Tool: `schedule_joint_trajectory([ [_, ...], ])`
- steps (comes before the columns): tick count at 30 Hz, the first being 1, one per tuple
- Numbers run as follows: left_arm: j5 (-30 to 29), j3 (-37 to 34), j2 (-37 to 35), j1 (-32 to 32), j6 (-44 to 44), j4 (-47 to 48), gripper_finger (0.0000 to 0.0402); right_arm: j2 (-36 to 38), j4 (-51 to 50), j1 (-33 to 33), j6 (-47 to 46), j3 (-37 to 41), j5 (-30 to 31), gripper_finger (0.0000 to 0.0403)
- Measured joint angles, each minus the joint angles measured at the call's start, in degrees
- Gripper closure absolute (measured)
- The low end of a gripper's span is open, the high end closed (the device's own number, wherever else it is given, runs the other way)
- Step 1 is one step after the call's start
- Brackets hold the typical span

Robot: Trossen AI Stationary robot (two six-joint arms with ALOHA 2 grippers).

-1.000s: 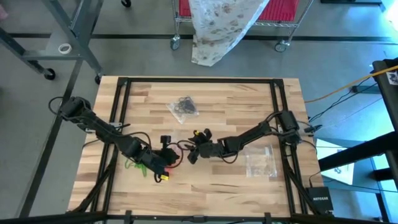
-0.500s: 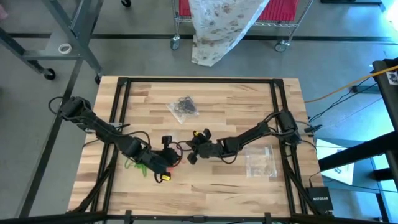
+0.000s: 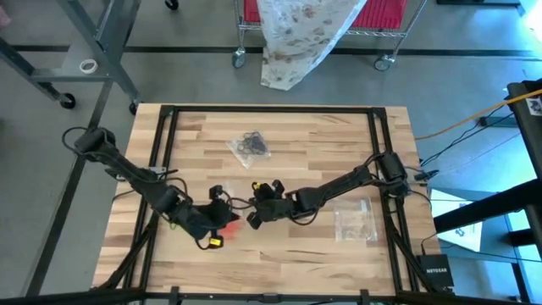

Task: Sort rubber bands
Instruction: Put the orange rubber band into the transparent zip bag

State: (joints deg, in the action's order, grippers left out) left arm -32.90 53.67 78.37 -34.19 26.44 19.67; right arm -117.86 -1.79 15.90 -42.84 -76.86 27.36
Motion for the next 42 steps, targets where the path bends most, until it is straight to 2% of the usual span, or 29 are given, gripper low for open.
schedule_joint_trajectory([
  [5, -3.22, 0.0, -0.74, -2.74, 2.88, 0.96, 0.04, 0.04, 0.65, 0.39, -2.52, -1.23, -0.23, 0.0402],
  [13, -8.23, 0.0, -0.36, -4.07, -1.35, -3.17, 0.04, 0.07, 1.84, 0.33, -4.9, -1.23, -1.09, 0.0402],
  [20, -6.32, 0.0, -0.33, -5.64, -5.94, -8.57, 0.04, 0.07, 1.22, 0.35, -5.16, -1.23, -2.12, 0.0402],
  [26, -6.33, -0.02, -0.28, -7.1, -1.82, -5.2, 0.04, 0.07, -3.37, 0.71, -4.5, -1.23, -2.97, 0.0402],
  [36, -6.75, -0.02, -0.17, -9.69, 0.65, -3.46, 0.04, 2.17, -4.99, 1.75, 1.44, -1.2, -7.77, 0.0402],
  [42, -6.78, -0.02, 1.05, -9.67, 3.37, -1.49, 0.04, 2.97, -6.5, 1.73, 3.84, -1.2, -7.98, 0.0402],
])
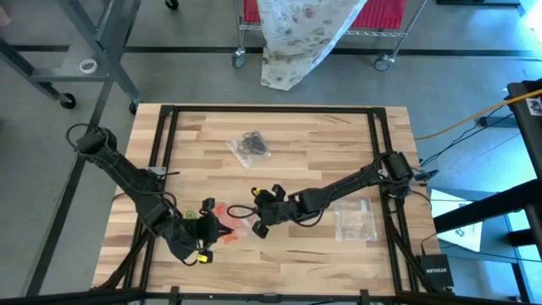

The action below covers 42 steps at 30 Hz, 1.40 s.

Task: Sort rubber bands
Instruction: Put the orange rubber band into the transparent zip bag

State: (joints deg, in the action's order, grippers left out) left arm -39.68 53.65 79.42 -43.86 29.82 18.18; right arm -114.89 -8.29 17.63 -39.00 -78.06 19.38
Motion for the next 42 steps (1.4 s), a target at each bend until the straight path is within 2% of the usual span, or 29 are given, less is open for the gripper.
schedule_joint_trajectory([
  [10, 0.06, 0.0, 2.72, 0.0, 10.05, 10.3, 0.04, -0.24, 0.0, -0.02, 1.71, 0.0, -0.07, 0.0402],
  [18, 0.0, 0.0, 2.73, 0.15, 8.72, 9.42, 0.04, -0.29, 1.94, -0.02, 0.39, 0.0, -2.65, 0.0395],
  [21, 0.0, 0.0, 2.73, 0.14, 8.59, 9.46, 0.04, -0.33, 1.84, -0.02, 0.43, 0.0, -2.69, 0.0363],
  [25, 0.0, 0.0, 2.73, 0.14, 8.56, 9.46, 0.04, -0.29, 1.18, -0.02, 2.75, 0.0, -2.6, 0.0292],
  [31, 0.02, 0.0, 2.73, 0.14, 7.64, 9.4, 0.04, 4.39, -9.05, 0.54, 6.35, 0.04, -2.18, 0.0203],
  [34, 0.02, 0.0, 2.73, 0.14, 7.63, 9.46, 0.04, 7.06, -14.75, 2.13, 7.34, 0.04, -2.47, 0.018],
  [36, 0.01, 0.0, 2.73, 0.14, 7.6, 9.48, 0.04, 8.11, -16.55, 3.5, 8.43, 0.04, -4.71, 0.0172],
  [39, 0.02, 0.0, 2.73, 0.14, 7.26, 9.45, 0.04, 8.68, -18.09, 5.92, 8.94, 0.04, -6.1, 0.0169],
  [42, 0.02, 0.0, 2.73, 0.14, 7.48, 9.44, 0.04, 8.26, -17.56, 8.85, 9.16, 0.07, -4.65, 0.0171],
])
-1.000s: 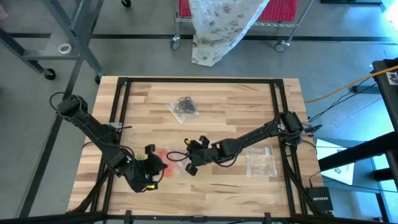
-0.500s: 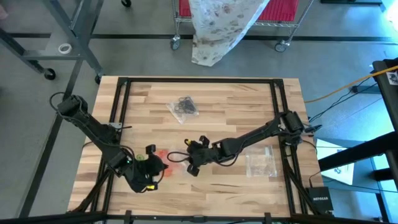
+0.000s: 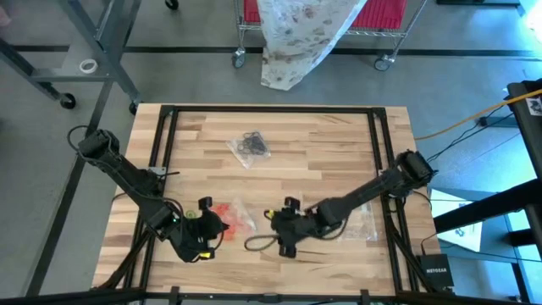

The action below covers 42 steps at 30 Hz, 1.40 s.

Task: Sort rubber bands
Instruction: Put the orange rubber band into the transparent zip bag

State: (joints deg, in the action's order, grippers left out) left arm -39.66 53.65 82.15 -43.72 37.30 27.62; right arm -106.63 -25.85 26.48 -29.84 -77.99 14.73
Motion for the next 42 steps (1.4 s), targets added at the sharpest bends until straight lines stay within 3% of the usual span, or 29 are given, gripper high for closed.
schedule_joint_trajectory([
  [5, 0.02, 0.0, 0.0, 0.22, -0.26, -0.02, 0.04, -3.2, 14.05, 2.69, -3.2, 2.04, 3.31, 0.0175],
  [11, 0.0, 0.0, 0.0, 0.44, -0.44, 0.0, 0.04, -9.96, 29.0, 2.14, -15.68, 2.64, 2.91, 0.0175],
  [17, 0.01, 0.0, 0.0, 0.45, -2.2, -0.01, 0.04, -13.43, 32.63, -0.02, -22.21, 2.68, 1.08, 0.0175],
  [23, 0.0, 0.0, 0.0, 0.68, -2.84, -0.17, 0.04, -14.14, 37.65, -2.01, -17.26, 2.61, -1.67, 0.0178],
  [27, 0.0, 0.0, 0.0, 0.7, -2.61, -0.21, 0.04, -14.16, 37.31, -2.69, -12.05, 2.59, -2.57, 0.022],
  [34, 0.0, 0.0, -0.01, 0.7, -3.0, -1.94, 0.04, -14.16, 33.17, -2.4, -3.29, -0.06, -2.88, 0.0388],
  [42, -0.05, 3.19, -2.03, 0.7, -5.12, -2.6, 0.04, -13.94, 6.51, -2.51, 6.68, -12.2, -3.79, 0.0399],
])
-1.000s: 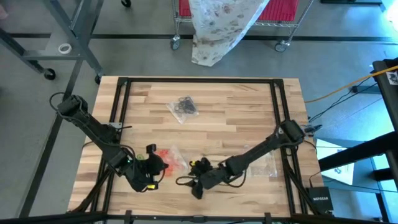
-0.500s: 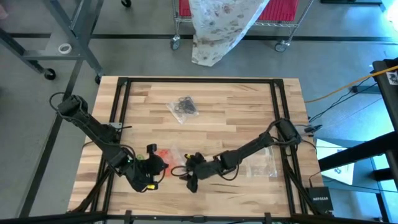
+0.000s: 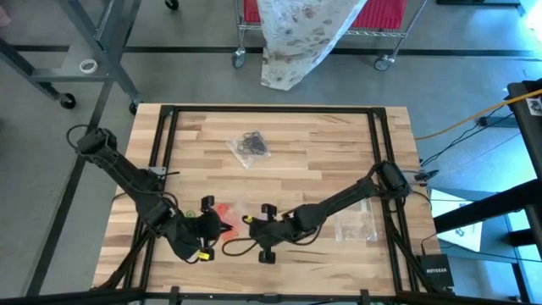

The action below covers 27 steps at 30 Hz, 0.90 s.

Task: Sort rubber bands
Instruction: Put the orange rubber band into the transparent zip bag

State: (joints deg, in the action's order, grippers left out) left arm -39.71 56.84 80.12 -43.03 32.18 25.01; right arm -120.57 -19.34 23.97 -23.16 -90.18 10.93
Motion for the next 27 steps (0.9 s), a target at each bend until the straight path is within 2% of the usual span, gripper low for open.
schedule_joint_trajectory([
  [9, 0.01, 1.2, -0.08, -0.16, -2.38, -0.02, 0.04, 0.19, -20.9, 0.04, 9.23, -11.68, -1.76, 0.0402],
  [13, -0.18, 1.23, -0.2, -0.22, -2.4, 0.11, 0.04, 0.15, -29.12, 0.0, 14.58, -16.17, -8.05, 0.0402],
  [17, -5.62, 1.23, -0.2, 0.42, -2.7, -0.22, 0.04, 0.16, -27.51, 0.05, 16.58, -17.76, -12.71, 0.0403],
  [20, -9.26, 0.67, -0.2, 2.11, -3.03, -0.82, 0.04, -0.1, -24.1, 0.11, 18.28, -17.78, -13.57, 0.0403],
  [24, -9.43, -1.57, 0.65, 4.98, -2.84, -3.8, 0.04, -1.01, -21.5, 0.09, 19.6, -17.8, -12.37, 0.0403],
  [27, -5.7, -3.22, 1.67, 6.44, -2.89, -4.07, 0.04, -1.75, -20.42, -0.04, 18.17, -17.78, -9.44, 0.0403],
])
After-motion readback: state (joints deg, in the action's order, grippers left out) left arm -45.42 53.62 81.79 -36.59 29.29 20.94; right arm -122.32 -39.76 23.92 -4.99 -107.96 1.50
